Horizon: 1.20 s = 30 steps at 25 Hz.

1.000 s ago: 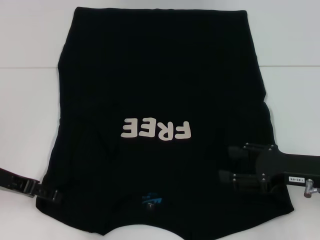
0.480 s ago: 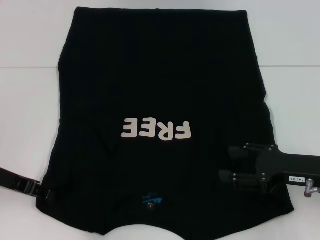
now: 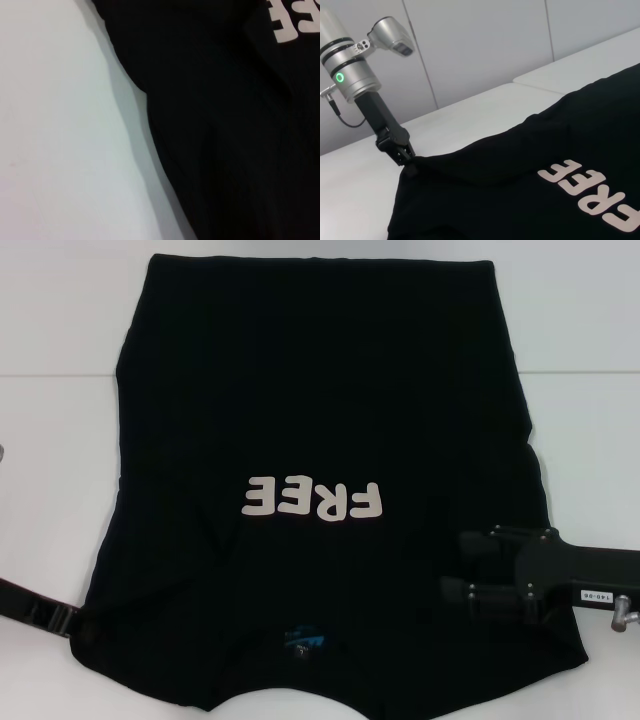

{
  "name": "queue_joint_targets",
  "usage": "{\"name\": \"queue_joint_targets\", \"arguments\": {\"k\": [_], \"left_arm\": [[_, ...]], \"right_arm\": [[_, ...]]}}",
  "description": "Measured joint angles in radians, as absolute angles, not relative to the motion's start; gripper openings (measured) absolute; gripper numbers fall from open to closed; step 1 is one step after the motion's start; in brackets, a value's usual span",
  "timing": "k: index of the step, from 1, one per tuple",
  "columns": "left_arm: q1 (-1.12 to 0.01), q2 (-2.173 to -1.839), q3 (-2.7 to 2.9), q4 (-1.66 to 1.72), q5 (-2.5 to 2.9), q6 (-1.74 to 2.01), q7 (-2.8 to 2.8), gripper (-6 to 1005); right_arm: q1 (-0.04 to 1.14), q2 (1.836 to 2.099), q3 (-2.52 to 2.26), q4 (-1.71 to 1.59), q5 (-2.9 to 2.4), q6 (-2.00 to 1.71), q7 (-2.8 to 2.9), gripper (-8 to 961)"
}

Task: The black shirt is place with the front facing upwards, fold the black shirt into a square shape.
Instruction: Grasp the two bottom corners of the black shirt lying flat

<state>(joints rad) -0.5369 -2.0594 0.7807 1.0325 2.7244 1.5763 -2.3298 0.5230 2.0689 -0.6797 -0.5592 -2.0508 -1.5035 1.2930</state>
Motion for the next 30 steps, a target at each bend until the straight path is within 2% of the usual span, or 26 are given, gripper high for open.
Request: {"name": "queue_joint_targets", "arguments": {"k": [1, 5, 9, 14, 17, 21, 26, 30], "left_arm": [[-0.537, -2.060, 0.781, 1.032, 2.724, 1.582, -2.330, 81], [-0.537, -2.059, 0.766, 1.034, 2.716, 1.607, -2.338, 81], [-0.536, -2.060, 0.767, 1.050, 2.717, 1.627, -2.334, 80], [-0.541, -2.059, 0.773, 1.052, 2.722, 1.637, -2.329, 81], [-0.545, -2.051, 0.769, 1.049, 2.723, 1.640, -2.329, 81], [-0.552, -2.041, 0.771, 1.041, 2.724, 1.650, -2.329, 66], [-0.556, -2.033, 0.766, 1.025, 2.716, 1.651, -2.329, 66], [-0.558, -2.029, 0.765, 1.009, 2.716, 1.646, -2.329, 66]], "right_arm": [[0.523, 2.068, -0.678, -0.563, -2.051, -1.506, 1.301, 804], [0.527, 2.050, -0.676, -0.603, -2.057, -1.512, 1.435, 804], [0.544, 2.002, -0.686, -0.697, -2.105, -1.526, 1.730, 804], [0.615, 1.914, -0.692, -0.794, -2.303, -1.594, 2.103, 804], [0.683, 1.886, -0.694, -0.839, -2.489, -1.653, 2.271, 804], [0.770, 1.908, -0.705, -0.881, -2.718, -1.710, 2.363, 804], [0.828, 1.967, -0.800, -0.874, -2.824, -1.716, 2.369, 804], [0.840, 2.004, -0.887, -0.872, -2.845, -1.700, 2.394, 804]]}}
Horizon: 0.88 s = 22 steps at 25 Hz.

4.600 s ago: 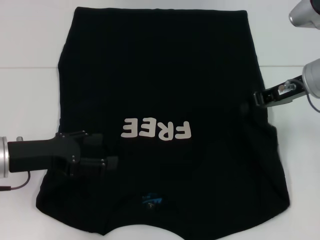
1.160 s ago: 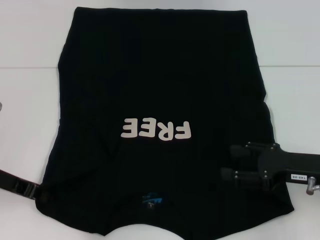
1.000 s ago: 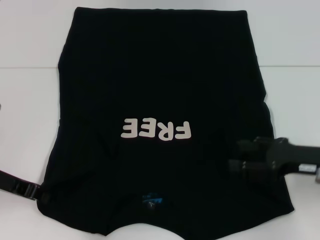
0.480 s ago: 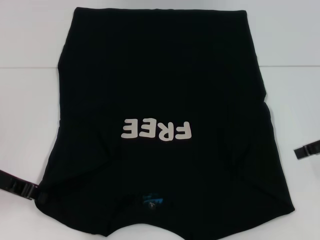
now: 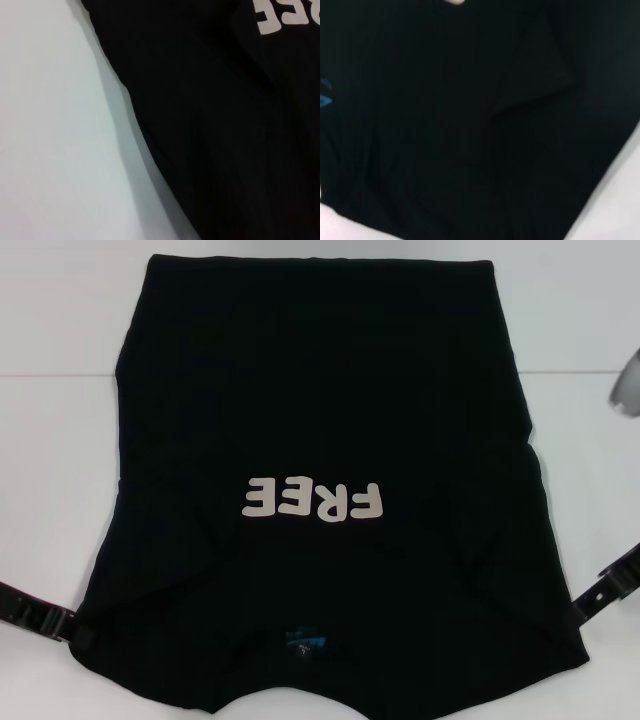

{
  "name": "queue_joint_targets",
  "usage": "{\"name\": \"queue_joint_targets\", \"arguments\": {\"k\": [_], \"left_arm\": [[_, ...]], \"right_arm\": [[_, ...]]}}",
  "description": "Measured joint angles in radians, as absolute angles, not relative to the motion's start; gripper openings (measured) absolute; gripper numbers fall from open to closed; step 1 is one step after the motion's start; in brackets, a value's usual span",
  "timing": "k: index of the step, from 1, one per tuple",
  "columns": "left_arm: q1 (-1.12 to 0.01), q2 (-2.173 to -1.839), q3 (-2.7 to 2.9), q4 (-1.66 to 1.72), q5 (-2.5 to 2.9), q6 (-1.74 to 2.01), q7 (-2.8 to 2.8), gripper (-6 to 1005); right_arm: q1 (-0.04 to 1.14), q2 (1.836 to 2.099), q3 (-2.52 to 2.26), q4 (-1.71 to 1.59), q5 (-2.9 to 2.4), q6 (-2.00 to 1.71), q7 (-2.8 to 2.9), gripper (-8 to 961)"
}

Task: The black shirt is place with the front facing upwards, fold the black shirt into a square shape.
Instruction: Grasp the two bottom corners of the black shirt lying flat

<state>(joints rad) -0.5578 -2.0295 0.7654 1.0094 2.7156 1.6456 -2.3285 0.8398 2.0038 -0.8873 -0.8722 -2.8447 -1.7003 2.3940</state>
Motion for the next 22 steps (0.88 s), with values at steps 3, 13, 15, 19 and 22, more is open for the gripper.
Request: {"name": "queue_joint_targets", "arguments": {"k": [3, 13, 15, 19, 22], "left_arm": [[-0.558, -2.029, 0.765, 1.008, 2.715, 1.643, -2.329, 66], [-0.561, -2.026, 0.762, 0.984, 2.714, 1.641, -2.337, 66], [-0.562, -2.026, 0.761, 0.980, 2.714, 1.641, -2.337, 66], [-0.563, -2.025, 0.741, 0.978, 2.714, 1.643, -2.336, 66], [-0.563, -2.024, 0.730, 0.976, 2.714, 1.646, -2.334, 66]], "right_arm": [[0.843, 2.028, -0.908, -0.870, -2.860, -1.691, 2.415, 804], [0.812, 1.964, -0.642, -0.770, -2.854, -1.693, 2.462, 803], [0.802, 1.921, -0.557, -0.700, -2.851, -1.703, 2.457, 803], [0.763, 1.877, -0.479, -0.624, -2.781, -1.720, 2.460, 803], [0.733, 1.852, -0.447, -0.557, -2.696, -1.723, 2.473, 803]]}}
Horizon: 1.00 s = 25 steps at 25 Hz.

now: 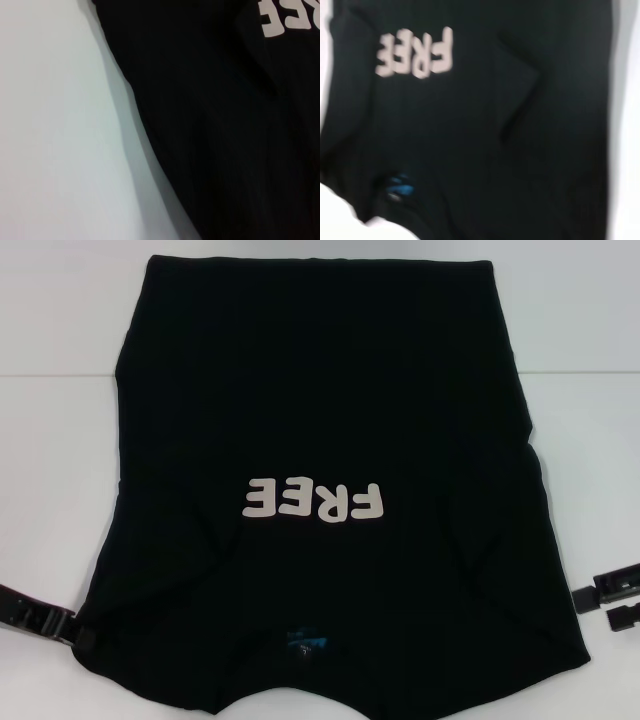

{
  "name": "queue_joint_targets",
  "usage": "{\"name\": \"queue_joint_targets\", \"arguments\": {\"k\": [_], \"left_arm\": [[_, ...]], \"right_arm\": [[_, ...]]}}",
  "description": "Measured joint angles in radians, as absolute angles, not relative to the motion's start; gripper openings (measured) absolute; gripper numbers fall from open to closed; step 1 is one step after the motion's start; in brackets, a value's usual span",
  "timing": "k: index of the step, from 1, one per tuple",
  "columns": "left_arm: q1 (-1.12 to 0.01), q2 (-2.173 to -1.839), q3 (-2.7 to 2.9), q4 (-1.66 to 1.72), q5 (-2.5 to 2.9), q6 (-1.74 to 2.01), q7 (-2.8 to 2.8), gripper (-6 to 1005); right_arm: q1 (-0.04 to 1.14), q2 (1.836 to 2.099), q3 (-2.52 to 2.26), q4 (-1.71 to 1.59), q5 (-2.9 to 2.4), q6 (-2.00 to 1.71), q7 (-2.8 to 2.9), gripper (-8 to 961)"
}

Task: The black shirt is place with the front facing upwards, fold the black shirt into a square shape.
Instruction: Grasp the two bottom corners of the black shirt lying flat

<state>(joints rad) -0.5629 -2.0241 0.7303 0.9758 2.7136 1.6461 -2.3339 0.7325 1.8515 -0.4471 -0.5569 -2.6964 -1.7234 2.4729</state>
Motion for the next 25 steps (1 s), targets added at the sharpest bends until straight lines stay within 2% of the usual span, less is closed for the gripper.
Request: {"name": "queue_joint_targets", "arguments": {"k": [3, 11, 25], "left_arm": [[-0.562, -2.023, 0.725, 0.966, 2.714, 1.643, -2.332, 66], [-0.564, -2.021, 0.721, 0.958, 2.714, 1.640, -2.329, 66], [-0.561, -2.020, 0.721, 0.957, 2.714, 1.645, -2.328, 66]], "right_arm": [[0.711, 1.841, -0.431, -0.519, -2.653, -1.715, 2.494, 803], [0.701, 1.842, -0.452, -0.506, -2.678, -1.681, 2.538, 803], [0.682, 1.875, -0.451, -0.503, -2.699, -1.640, 2.536, 802]]}}
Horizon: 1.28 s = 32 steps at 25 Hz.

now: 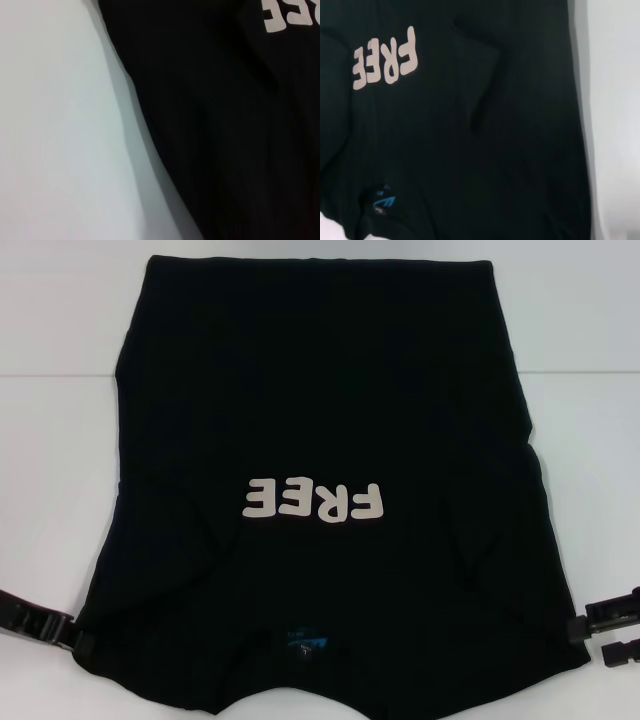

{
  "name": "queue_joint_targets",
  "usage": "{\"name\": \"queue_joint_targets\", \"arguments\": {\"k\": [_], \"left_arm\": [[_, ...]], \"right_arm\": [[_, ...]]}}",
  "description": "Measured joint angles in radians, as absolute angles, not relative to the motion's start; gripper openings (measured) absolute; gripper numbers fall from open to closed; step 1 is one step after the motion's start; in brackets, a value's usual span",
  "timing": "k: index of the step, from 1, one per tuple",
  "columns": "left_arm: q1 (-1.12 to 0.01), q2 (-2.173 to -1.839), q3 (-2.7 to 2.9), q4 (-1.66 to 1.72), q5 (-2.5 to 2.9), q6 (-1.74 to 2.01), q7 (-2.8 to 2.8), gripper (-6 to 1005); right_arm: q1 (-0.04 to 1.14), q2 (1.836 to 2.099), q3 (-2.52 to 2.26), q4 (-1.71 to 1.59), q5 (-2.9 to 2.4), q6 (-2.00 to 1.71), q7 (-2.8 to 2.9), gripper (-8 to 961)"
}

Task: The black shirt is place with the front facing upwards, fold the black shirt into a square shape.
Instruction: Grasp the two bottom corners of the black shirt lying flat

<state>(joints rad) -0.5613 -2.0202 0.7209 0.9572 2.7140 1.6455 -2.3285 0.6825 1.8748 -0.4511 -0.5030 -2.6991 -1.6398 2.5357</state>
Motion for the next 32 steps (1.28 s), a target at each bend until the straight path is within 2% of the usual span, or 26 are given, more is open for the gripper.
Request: {"name": "queue_joint_targets", "arguments": {"k": [32], "left_arm": [[-0.571, -2.020, 0.730, 0.944, 2.715, 1.645, -2.329, 65]], "right_arm": [[0.696, 1.917, -0.451, -0.503, -2.686, -1.603, 2.504, 795]]}}
